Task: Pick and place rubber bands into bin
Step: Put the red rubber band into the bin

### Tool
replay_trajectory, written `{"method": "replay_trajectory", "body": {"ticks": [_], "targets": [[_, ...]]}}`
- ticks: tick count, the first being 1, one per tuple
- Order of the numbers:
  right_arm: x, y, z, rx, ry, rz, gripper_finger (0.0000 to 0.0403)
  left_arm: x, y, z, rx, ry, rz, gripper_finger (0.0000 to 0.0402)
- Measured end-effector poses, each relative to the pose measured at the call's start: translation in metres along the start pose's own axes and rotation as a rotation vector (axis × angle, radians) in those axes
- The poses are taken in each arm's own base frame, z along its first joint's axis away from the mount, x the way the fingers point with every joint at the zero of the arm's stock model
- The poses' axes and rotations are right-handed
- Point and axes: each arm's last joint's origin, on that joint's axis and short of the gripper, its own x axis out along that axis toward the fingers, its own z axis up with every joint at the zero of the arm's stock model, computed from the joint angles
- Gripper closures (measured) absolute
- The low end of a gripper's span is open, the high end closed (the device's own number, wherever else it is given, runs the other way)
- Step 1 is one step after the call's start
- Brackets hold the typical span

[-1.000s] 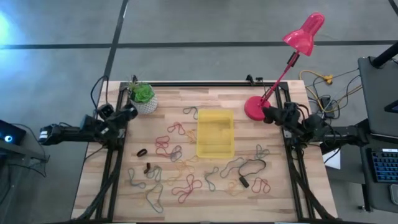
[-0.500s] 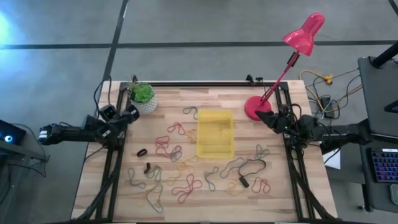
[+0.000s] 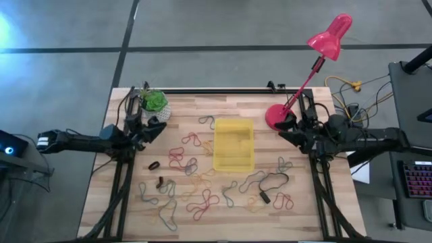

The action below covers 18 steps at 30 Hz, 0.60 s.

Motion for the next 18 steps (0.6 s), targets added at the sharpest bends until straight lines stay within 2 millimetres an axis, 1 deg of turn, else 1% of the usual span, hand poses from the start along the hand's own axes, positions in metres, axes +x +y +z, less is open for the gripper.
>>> {"method": "replay_trajectory", "body": {"ticks": [3, 7, 11, 14, 18], "targets": [[0.011, 0.009, 0.013, -0.074, 0.078, -0.046, 0.0172, 0.001, 0.001, -0.002, -0.018, 0.022, -0.002, 0.0279], [0.023, 0.018, 0.027, -0.148, 0.170, -0.068, 0.0172, 0.003, -0.001, -0.003, -0.106, 0.063, -0.039, 0.0279], [0.032, 0.026, 0.039, -0.192, 0.209, -0.056, 0.0173, 0.008, -0.008, -0.002, -0.104, 0.145, -0.145, 0.0279], [0.037, 0.030, 0.044, -0.205, 0.226, -0.055, 0.0178, 0.019, -0.015, 0.002, -0.081, 0.183, -0.168, 0.0279], [0.039, 0.034, 0.048, -0.193, 0.251, -0.039, 0.0187, 0.046, -0.025, 0.001, 0.023, 0.316, -0.122, 0.0279]]}}
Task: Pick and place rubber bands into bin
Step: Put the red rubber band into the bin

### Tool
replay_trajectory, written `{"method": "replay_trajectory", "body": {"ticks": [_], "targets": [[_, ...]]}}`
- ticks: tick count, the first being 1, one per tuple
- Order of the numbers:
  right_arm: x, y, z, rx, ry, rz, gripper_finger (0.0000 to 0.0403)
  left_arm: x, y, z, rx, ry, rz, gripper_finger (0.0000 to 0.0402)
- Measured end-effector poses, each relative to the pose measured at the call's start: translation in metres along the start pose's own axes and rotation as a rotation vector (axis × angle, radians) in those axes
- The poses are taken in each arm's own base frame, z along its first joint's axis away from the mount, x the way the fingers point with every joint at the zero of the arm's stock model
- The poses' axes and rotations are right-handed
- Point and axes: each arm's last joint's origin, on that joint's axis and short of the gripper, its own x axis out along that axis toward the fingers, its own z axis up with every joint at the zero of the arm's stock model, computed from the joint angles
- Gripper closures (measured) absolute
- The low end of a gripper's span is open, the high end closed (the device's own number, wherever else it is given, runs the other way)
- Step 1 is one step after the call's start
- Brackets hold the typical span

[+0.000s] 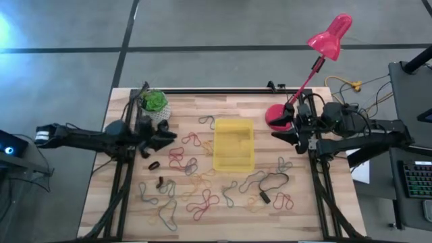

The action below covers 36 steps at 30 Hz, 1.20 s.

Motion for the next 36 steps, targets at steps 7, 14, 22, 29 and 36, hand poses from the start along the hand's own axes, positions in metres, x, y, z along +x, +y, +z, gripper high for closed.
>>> {"method": "replay_trajectory", "body": {"ticks": [7, 14, 22, 29, 36], "targets": [[-0.005, 0.006, -0.003, 0.074, 0.045, 0.044, 0.0203, 0.050, -0.009, 0.008, 0.054, 0.256, 0.000, 0.0279], [-0.016, 0.019, -0.008, 0.181, 0.162, 0.088, 0.0219, 0.064, -0.026, 0.002, -0.025, 0.484, -0.033, 0.0279], [-0.027, 0.033, -0.028, 0.284, 0.368, 0.011, 0.0236, 0.056, -0.042, -0.015, -0.160, 0.610, -0.009, 0.0279], [-0.029, 0.043, -0.049, 0.280, 0.515, -0.080, 0.0251, 0.047, -0.051, -0.021, -0.152, 0.632, 0.068, 0.0279], [-0.032, 0.041, -0.061, 0.189, 0.557, -0.210, 0.0257, 0.030, -0.039, -0.039, -0.135, 0.818, 0.305, 0.0279]]}}
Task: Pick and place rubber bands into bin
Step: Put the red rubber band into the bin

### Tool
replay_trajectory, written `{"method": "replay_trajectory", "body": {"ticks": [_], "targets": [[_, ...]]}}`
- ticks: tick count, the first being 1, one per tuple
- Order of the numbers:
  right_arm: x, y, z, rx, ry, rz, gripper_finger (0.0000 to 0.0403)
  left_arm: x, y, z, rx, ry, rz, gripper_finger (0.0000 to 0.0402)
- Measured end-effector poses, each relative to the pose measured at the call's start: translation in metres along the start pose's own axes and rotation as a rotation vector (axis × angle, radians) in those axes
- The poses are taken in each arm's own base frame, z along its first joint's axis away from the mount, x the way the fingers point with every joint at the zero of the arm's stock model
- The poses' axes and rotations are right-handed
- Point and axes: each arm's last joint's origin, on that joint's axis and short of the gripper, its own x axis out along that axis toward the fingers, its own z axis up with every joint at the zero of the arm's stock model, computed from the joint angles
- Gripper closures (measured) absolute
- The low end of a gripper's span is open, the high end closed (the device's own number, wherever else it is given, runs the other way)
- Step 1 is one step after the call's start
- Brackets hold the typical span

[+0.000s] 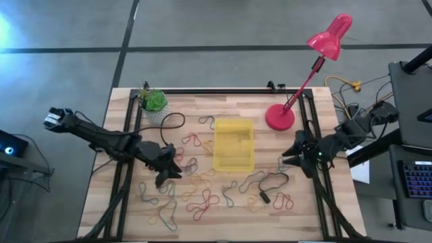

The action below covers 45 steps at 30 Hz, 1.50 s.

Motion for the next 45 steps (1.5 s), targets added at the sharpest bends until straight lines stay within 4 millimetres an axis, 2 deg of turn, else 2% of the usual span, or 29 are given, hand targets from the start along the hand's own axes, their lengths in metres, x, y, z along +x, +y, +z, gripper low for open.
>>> {"method": "replay_trajectory", "body": {"ticks": [6, 11, 14, 18, 23, 30, 37, 41, 45], "targets": [[-0.001, -0.007, -0.001, -0.038, -0.053, -0.125, 0.0260, 0.007, 0.014, -0.007, 0.067, 0.020, 0.221, 0.0279], [0.000, -0.009, 0.000, -0.070, -0.106, -0.196, 0.0257, 0.019, 0.024, -0.010, 0.107, 0.038, 0.315, 0.0279], [0.002, -0.009, 0.001, -0.067, -0.117, -0.220, 0.0259, 0.022, 0.032, -0.006, 0.183, 0.038, 0.401, 0.0279], [0.007, -0.008, 0.000, -0.071, -0.116, -0.251, 0.0263, 0.025, 0.044, 0.005, 0.250, -0.049, 0.612, 0.0279], [0.017, -0.005, -0.001, -0.072, -0.099, -0.285, 0.0264, 0.030, 0.069, 0.018, 0.224, -0.034, 0.756, 0.0279], [0.034, 0.000, -0.003, -0.076, -0.066, -0.324, 0.0266, 0.041, 0.103, 0.040, 0.113, 0.062, 0.803, 0.0279], [0.045, 0.004, -0.003, -0.081, -0.060, -0.331, 0.0271, 0.043, 0.130, 0.078, 0.095, 0.143, 0.702, 0.0279], [0.045, 0.005, -0.003, -0.070, -0.066, -0.326, 0.0267, 0.040, 0.138, 0.098, 0.128, 0.173, 0.651, 0.0279], [0.045, 0.005, -0.002, -0.051, -0.074, -0.325, 0.0260, 0.040, 0.147, 0.104, 0.200, 0.268, 0.665, 0.0279]]}}
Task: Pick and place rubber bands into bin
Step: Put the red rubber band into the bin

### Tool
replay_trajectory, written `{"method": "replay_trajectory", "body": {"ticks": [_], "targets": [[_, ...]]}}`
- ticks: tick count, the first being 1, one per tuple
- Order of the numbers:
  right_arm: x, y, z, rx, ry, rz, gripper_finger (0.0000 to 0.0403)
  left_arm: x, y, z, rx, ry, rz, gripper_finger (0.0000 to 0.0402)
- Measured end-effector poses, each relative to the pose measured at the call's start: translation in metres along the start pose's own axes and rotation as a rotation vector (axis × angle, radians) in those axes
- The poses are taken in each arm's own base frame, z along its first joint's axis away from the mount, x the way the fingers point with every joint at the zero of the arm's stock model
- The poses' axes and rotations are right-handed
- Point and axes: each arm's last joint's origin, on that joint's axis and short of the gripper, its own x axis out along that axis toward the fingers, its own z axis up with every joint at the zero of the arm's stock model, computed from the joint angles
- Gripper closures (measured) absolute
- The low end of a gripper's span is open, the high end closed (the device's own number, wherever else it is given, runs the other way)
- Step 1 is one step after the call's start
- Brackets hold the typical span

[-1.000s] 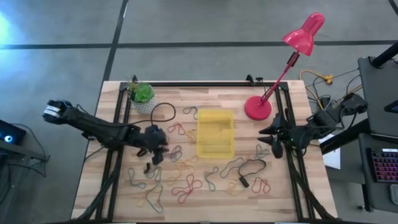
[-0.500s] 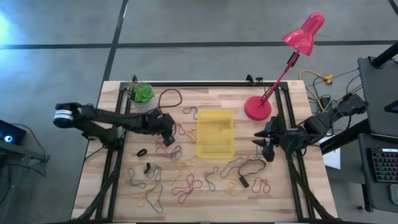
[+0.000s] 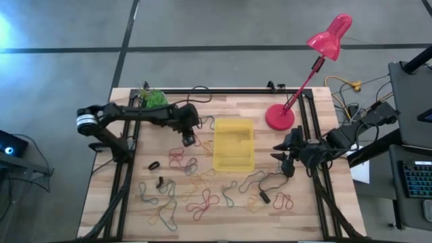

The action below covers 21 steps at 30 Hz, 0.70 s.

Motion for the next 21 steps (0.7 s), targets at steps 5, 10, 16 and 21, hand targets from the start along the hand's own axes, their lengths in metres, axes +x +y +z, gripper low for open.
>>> {"method": "replay_trajectory", "body": {"ticks": [5, 10, 16, 21], "targets": [[0.000, 0.000, 0.000, -0.015, -0.005, -0.006, 0.0247, 0.008, 0.001, 0.003, 0.154, 0.045, -0.002, 0.0279], [0.001, -0.001, -0.001, -0.032, -0.002, -0.009, 0.0232, 0.017, 0.001, 0.002, 0.238, 0.079, 0.001, 0.0279], [0.003, -0.002, -0.004, -0.038, 0.005, -0.017, 0.0225, 0.026, 0.003, 0.000, 0.269, 0.118, 0.039, 0.0278], [0.004, -0.003, -0.006, -0.041, 0.008, -0.022, 0.0224, 0.036, 0.003, -0.002, 0.270, 0.152, 0.036, 0.0278]]}}
